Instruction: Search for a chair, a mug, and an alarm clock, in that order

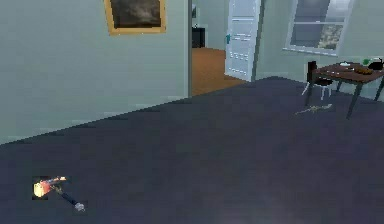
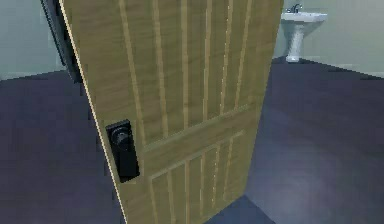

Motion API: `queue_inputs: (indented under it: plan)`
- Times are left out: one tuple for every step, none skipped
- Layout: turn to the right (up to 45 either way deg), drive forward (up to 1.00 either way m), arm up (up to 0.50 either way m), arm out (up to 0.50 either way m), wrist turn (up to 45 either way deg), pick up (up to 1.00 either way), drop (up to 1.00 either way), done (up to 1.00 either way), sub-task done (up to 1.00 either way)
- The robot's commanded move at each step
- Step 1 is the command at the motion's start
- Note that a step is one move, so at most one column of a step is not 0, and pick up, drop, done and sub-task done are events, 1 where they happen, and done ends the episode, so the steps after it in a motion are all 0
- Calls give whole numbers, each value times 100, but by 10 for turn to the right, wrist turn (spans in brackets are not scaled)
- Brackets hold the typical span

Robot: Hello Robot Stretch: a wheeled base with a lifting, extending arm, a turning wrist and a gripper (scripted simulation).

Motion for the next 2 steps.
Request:
queue_inputs:
  plan:
    - [120, 0, 0, 0, 0, 0, 0, 0, 0]
    - [0, 100, 0, 0, 0, 0, 0, 0, 0]
